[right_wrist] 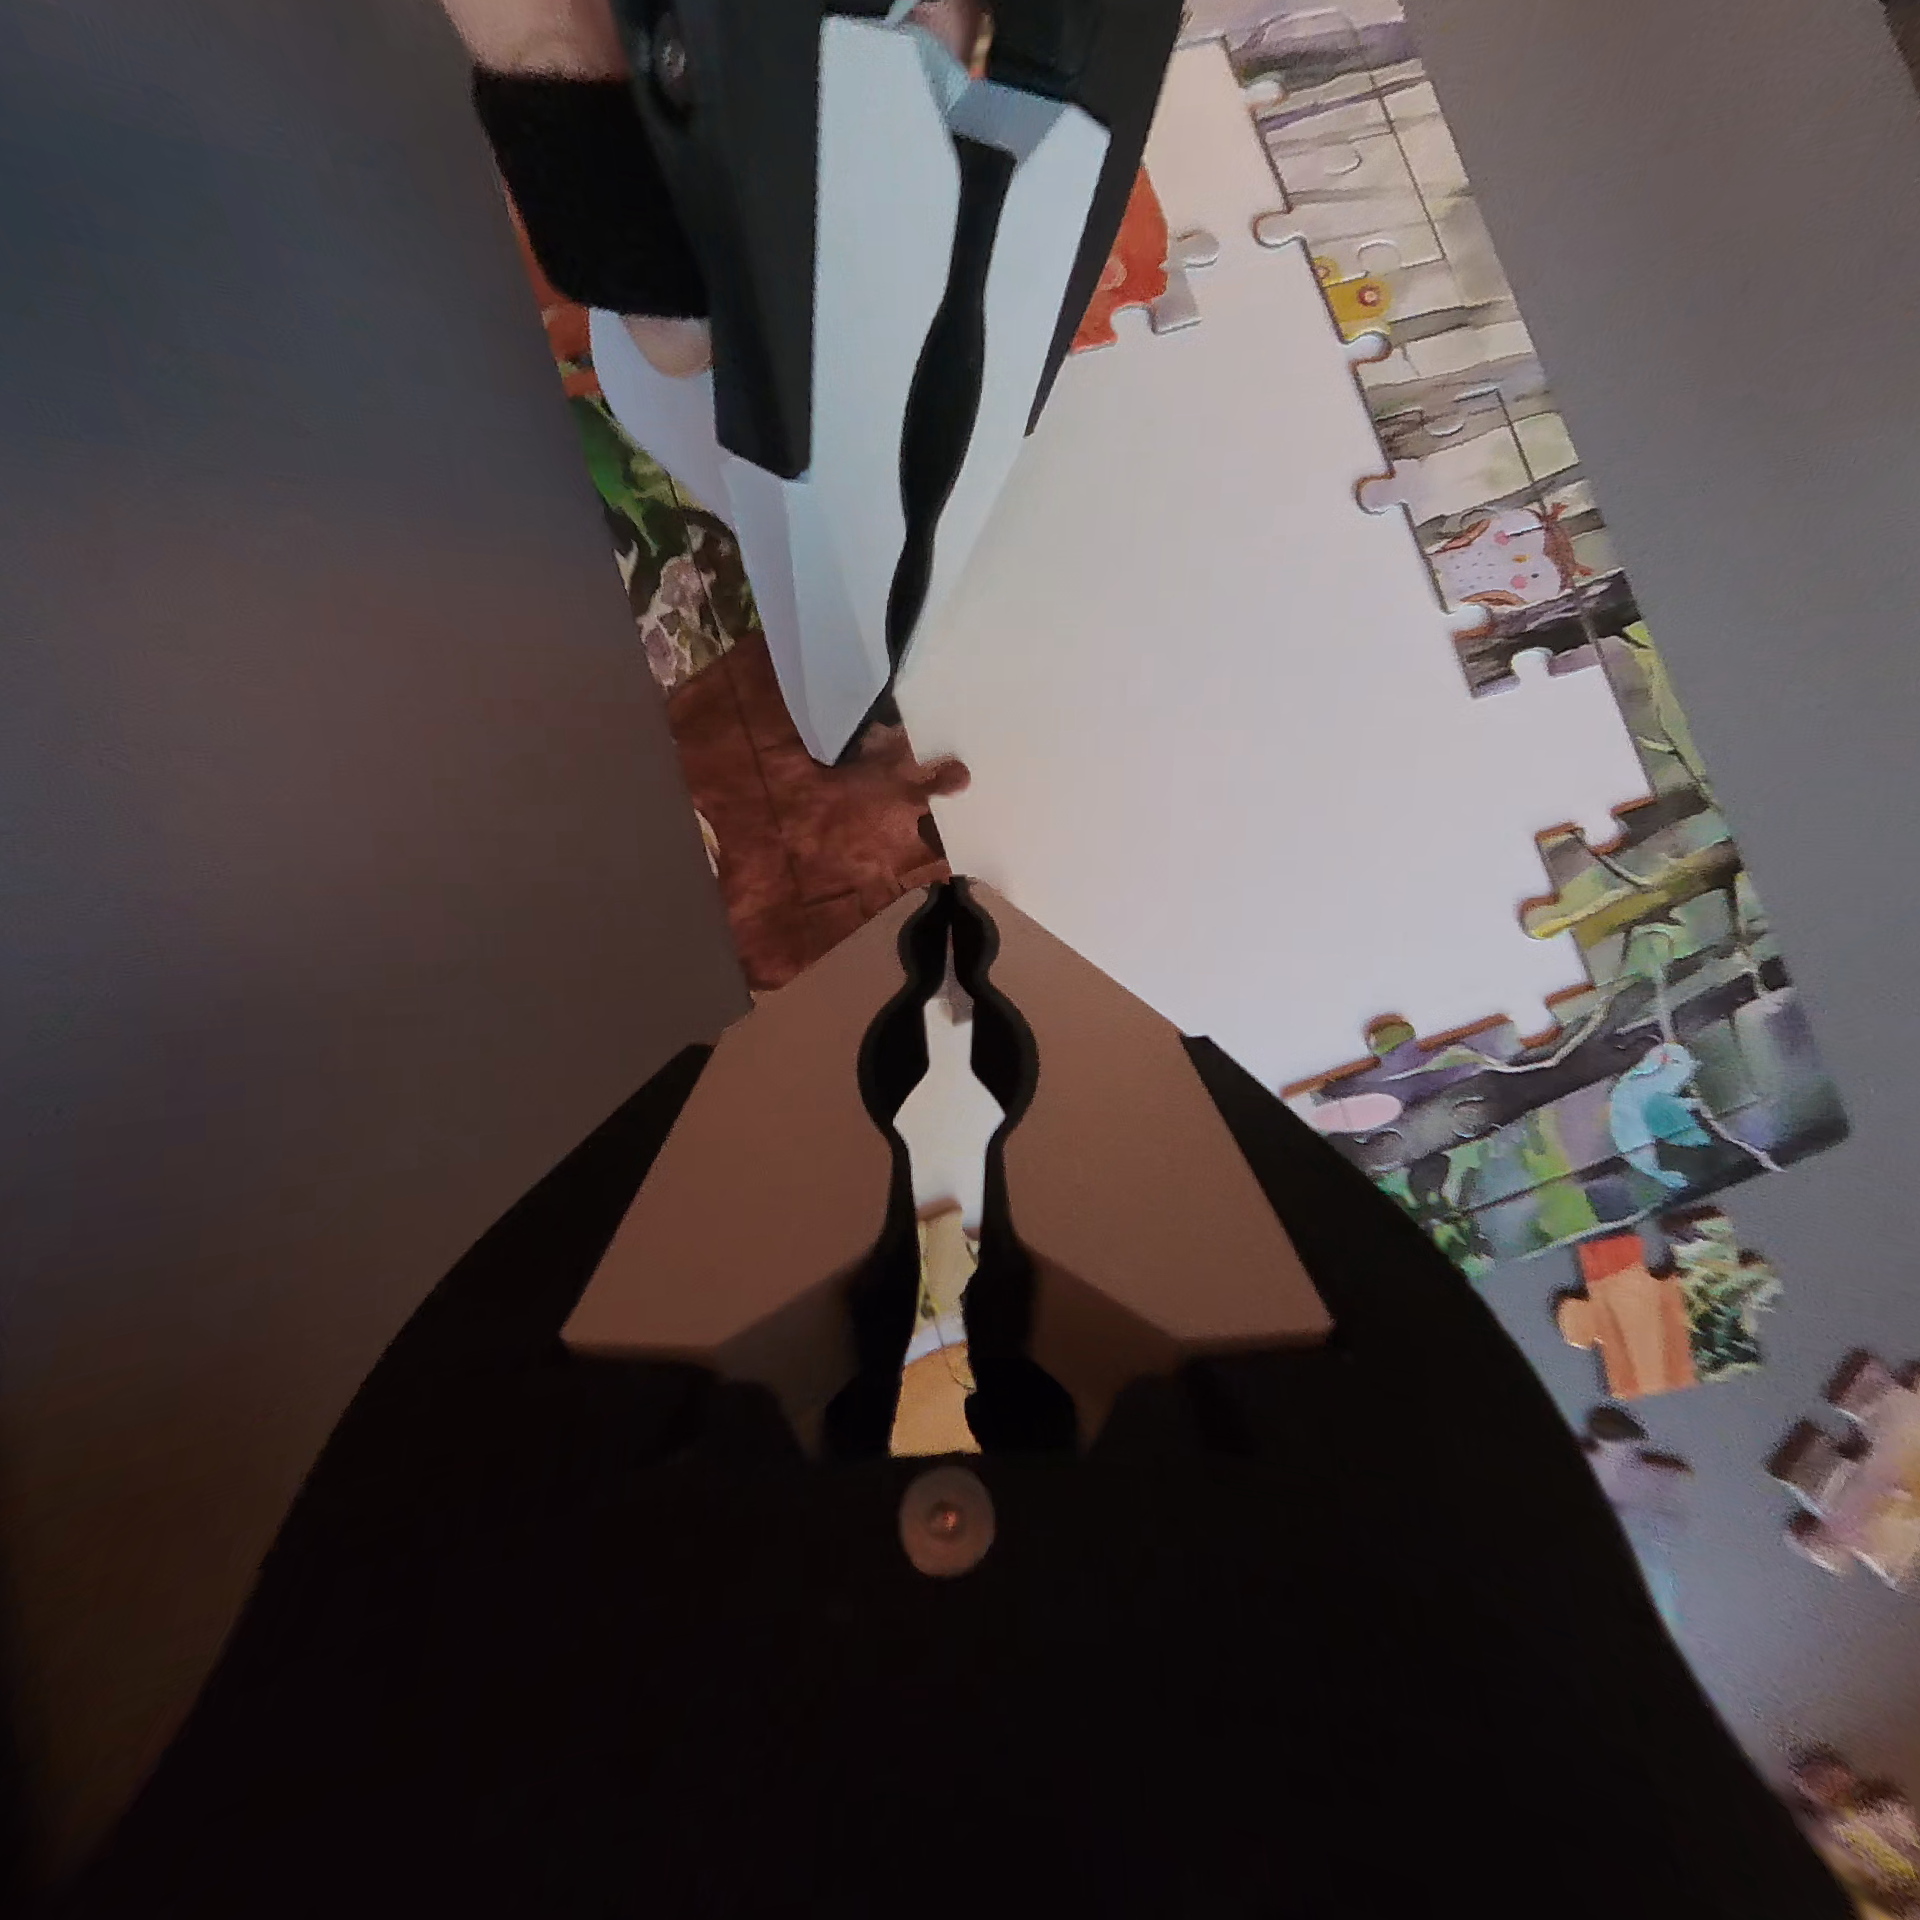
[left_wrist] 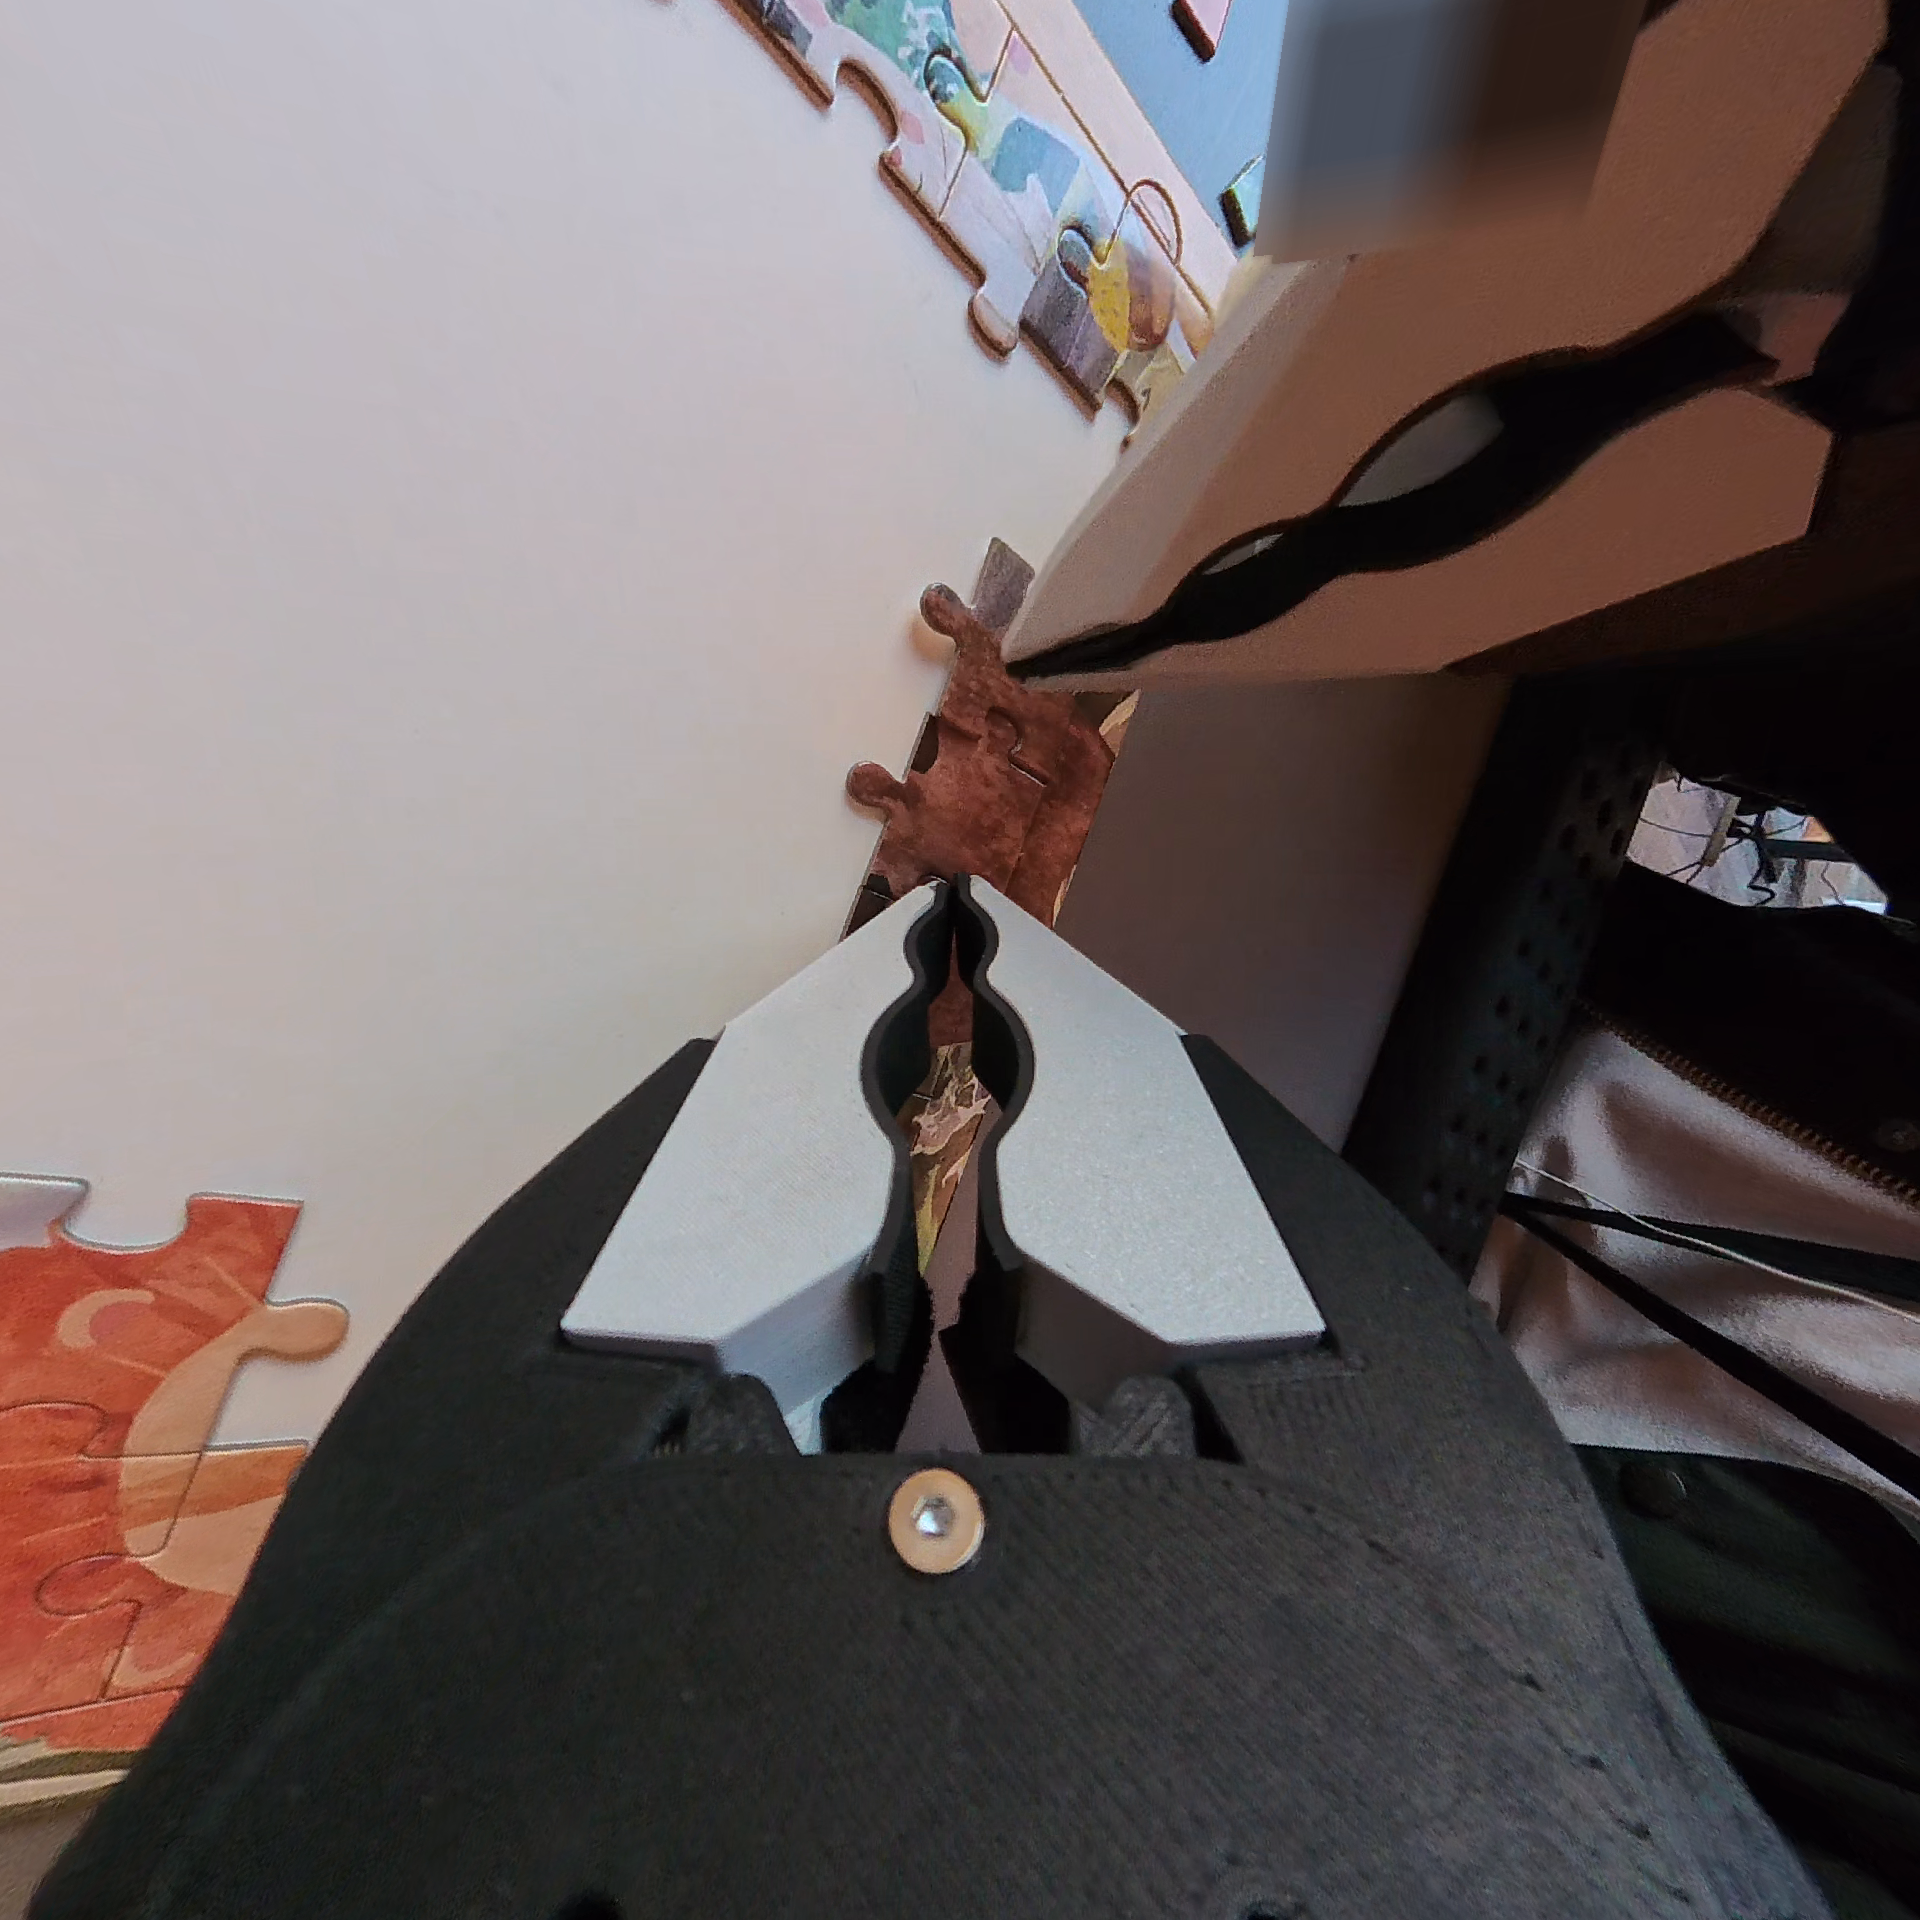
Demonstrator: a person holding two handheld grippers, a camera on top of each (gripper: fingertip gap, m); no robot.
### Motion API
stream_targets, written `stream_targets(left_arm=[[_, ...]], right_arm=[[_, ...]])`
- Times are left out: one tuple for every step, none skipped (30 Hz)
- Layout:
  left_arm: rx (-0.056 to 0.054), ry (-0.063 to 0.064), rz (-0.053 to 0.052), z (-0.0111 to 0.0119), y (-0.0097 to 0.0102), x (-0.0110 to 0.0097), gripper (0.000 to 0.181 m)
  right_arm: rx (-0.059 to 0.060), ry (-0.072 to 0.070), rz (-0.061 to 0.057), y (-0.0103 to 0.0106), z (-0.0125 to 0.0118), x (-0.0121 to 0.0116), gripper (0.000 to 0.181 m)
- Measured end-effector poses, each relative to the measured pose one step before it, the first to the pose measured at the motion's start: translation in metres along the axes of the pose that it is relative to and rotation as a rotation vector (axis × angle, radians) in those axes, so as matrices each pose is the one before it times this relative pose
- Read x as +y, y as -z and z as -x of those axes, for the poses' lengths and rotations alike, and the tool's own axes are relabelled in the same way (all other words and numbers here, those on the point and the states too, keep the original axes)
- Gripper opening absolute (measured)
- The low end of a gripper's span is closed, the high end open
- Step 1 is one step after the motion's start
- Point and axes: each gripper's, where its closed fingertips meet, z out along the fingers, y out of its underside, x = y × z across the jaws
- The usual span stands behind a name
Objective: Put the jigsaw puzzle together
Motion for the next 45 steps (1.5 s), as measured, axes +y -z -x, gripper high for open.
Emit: stream_targets(left_arm=[[0.0000,-0.0005,0.0009,-0.00001,-0.00011,0.00011,0.000],[0.0012,0.0000,0.0011,0.00004,-0.00021,0.00003,0.000],[0.0018,0.0013,0.0009,-0.00005,-0.00013,0.00003,0.000],[0.0006,0.0008,0.0016,-0.00005,-0.00002,0.00004,0.000],[0.0002,0.0003,0.0010,0.00018,0.00019,0.00000,0.000],[-0.0001,-0.0002,0.0001,0.00004,-0.00016,-0.00013,0.000],[-0.0014,-0.0004,0.0009,-0.00018,0.00007,-0.00011,0.000],[-0.0017,-0.0006,0.0010,-0.00027,0.00011,-0.00008,0.000],[-0.0011,0.0008,0.0002,-0.00023,-0.00008,0.00005,0.000],[-0.0007,0.0025,0.0002,0.00013,0.00002,-0.00004,0.000],[-0.0008,0.0025,-0.0001,-0.00015,0.00002,-0.00012,0.000],[-0.0008,0.0015,0.0000,-0.00005,0.00000,0.00012,0.000],[-0.0010,0.0013,0.0000,0.00014,-0.00020,-0.00004,0.000],[-0.0006,0.0018,-0.0002,-0.00015,-0.00010,-0.00007,0.000],[-0.0007,0.0042,-0.0005,-0.00037,0.00013,0.00001,0.000],[-0.0009,0.0059,-0.0005,-0.00034,-0.00003,0.00006,0.000],[-0.0017,0.0052,-0.0006,-0.00027,-0.00001,-0.00007,0.000],[-0.0019,0.0026,0.0005,-0.00008,0.00029,-0.00038,0.000],[-0.0022,-0.0006,0.0001,-0.00013,-0.00002,-0.00017,0.000],[-0.0020,-0.0004,0.0004,-0.00021,-0.00005,-0.00021,0.000],[-0.0017,-0.0005,0.0002,-0.00010,0.00000,0.00003,0.000],[-0.0007,0.0001,0.0000,-0.00009,-0.00013,0.00002,0.000],[0.0003,0.0021,-0.0002,-0.00016,0.00004,0.00006,0.000],[0.0004,0.0032,-0.0005,-0.00019,-0.00007,0.00004,0.000],[0.0004,0.0028,-0.0004,0.00016,-0.00014,-0.00013,0.000],[0.0005,0.0010,0.0005,-0.00029,0.00014,-0.00007,0.000],[0.0004,0.0005,-0.0001,-0.00038,0.00002,-0.00005,0.000],[0.0014,0.0007,0.0002,-0.00020,0.00018,0.00003,0.000],[0.0023,0.0014,0.0000,-0.00015,-0.00008,-0.00005,0.000],[0.0027,0.0016,-0.0006,-0.00006,0.00006,0.00007,0.000],[0.0031,0.0013,-0.0008,-0.00012,0.00001,-0.00004,0.000],[0.0035,0.0015,-0.0006,-0.00002,-0.00014,-0.00009,0.000],[0.0036,0.0014,0.0001,-0.00074,0.00029,0.00003,0.000],[0.0029,0.0013,-0.0002,0.00005,-0.00005,0.00017,0.000],[0.0025,0.0018,-0.0002,0.00087,-0.00003,0.00000,0.000],[0.0020,0.0016,-0.0002,-0.00009,-0.00003,0.00001,0.000],[0.0008,0.0002,-0.0002,0.00008,0.00000,-0.00010,0.000],[-0.0002,-0.0007,0.0000,-0.00009,-0.00001,-0.00006,0.000],[-0.0009,-0.0006,0.0001,-0.00003,-0.00005,-0.00013,0.000],[-0.0010,-0.0002,0.0000,-0.00009,0.00002,-0.00017,0.000],[-0.0006,0.0000,0.0002,-0.00005,0.00005,0.00005,0.000],[0.0001,-0.0001,0.0000,-0.00002,-0.00012,0.00008,0.000],[0.0008,0.0003,-0.0003,-0.00013,-0.00002,-0.00004,0.000],[0.0013,0.0012,-0.0002,-0.00019,-0.00016,0.00016,0.000],[0.0013,0.0012,-0.0001,0.00003,0.00034,-0.00007,0.000]], right_arm=[[-0.0427,-0.0363,-0.0177,-0.00143,0.00323,-0.00025,0.000],[-0.0406,-0.0331,-0.0001,-0.00227,0.00291,0.00212,0.000],[-0.0125,-0.0191,0.0085,-0.00261,-0.00055,0.00356,0.000],[-0.0078,-0.0016,0.0072,-0.00255,0.00016,0.00348,0.000],[-0.0042,-0.0003,-0.0222,-0.00001,0.00034,-0.00209,0.000],[-0.0005,-0.0039,0.0049,-0.00007,-0.00014,0.00075,0.000],[-0.0012,-0.0060,0.0041,-0.00007,0.00004,0.00023,0.000],[0.0008,-0.0009,0.0022,-0.00003,0.00009,0.00011,0.000],[0.0054,0.0068,0.0005,0.00007,0.00002,-0.00003,0.000],[0.0076,0.0101,0.0007,0.00011,0.00012,0.00008,0.000],[0.0085,0.0103,0.0034,0.00024,0.00017,0.00005,0.000],[0.0085,0.0080,0.0022,0.00010,0.00009,-0.00008,0.000],[0.0041,0.0027,0.0023,0.00003,0.00026,0.00007,0.000],[0.0032,-0.0011,0.0043,0.00008,0.00008,0.00019,0.000],[0.0061,-0.0018,0.0078,0.00009,0.00008,0.00024,0.000],[0.0131,-0.0032,0.0117,0.00003,-0.00011,0.00022,0.000],[0.0194,-0.0098,0.0139,0.00014,0.00003,0.00010,0.000],[0.0260,-0.0005,0.0156,0.00017,-0.00007,0.00029,0.000],[0.0308,0.0099,0.0155,0.00017,-0.00024,0.00021,0.000],[0.0278,0.0065,0.0130,0.00014,-0.00008,0.00016,0.000],[0.0218,-0.0011,0.0100,0.00018,-0.00015,0.00027,0.000],[0.0143,-0.0135,0.0083,0.00019,0.00002,0.00024,0.000],[0.0090,-0.0229,0.0041,0.00011,-0.00006,0.00036,0.000],[0.0042,-0.0325,0.0004,0.00015,0.00008,0.00026,0.000],[0.0022,-0.0321,0.0019,0.00022,0.00008,0.00022,0.000],[0.0057,-0.0112,0.0002,0.00014,-0.00010,-0.00013,0.000],[0.0050,0.0044,-0.0027,0.00019,-0.00025,-0.00007,0.000],[-0.0019,0.0089,-0.0066,0.00034,0.00001,-0.00049,0.000],[-0.0029,0.0156,-0.0161,0.00053,0.00010,-0.00170,0.000],[0.0096,0.0036,-0.0368,0.00207,-0.00195,-0.00442,0.000],[-0.0010,-0.0046,-0.0391,0.00333,-0.00118,-0.00574,0.000],[-0.0045,-0.0064,-0.0290,0.00265,-0.00125,-0.00452,0.000],[-0.0024,-0.0044,-0.0146,0.00156,-0.00146,-0.00210,0.000],[-0.0085,-0.0060,0.0040,-0.00024,-0.00021,0.00102,0.000],[-0.0088,-0.0038,0.0060,-0.00167,0.00044,0.00186,0.000],[-0.0066,-0.0014,0.0073,-0.00285,0.00038,0.00222,0.000],[0.0003,0.0009,0.0123,-0.00319,-0.00040,0.00284,0.000],[0.0102,0.0081,0.0232,-0.00307,-0.00172,0.00410,0.000],[0.0027,0.0118,0.0222,-0.00181,-0.00025,0.00372,0.000],[0.0008,-0.0004,0.0045,0.00079,0.00036,0.00054,0.000],[0.0018,-0.0081,0.0156,0.00121,0.00029,0.00147,0.000],[0.0061,0.0025,0.0140,0.00112,0.00055,0.00147,0.000],[0.0141,0.0171,0.0026,0.00036,0.00019,0.00021,0.000],[0.0138,0.0192,-0.0026,-0.00015,-0.00030,-0.00063,0.000],[0.0059,0.0129,-0.0043,0.00030,-0.00009,-0.00076,0.000]])
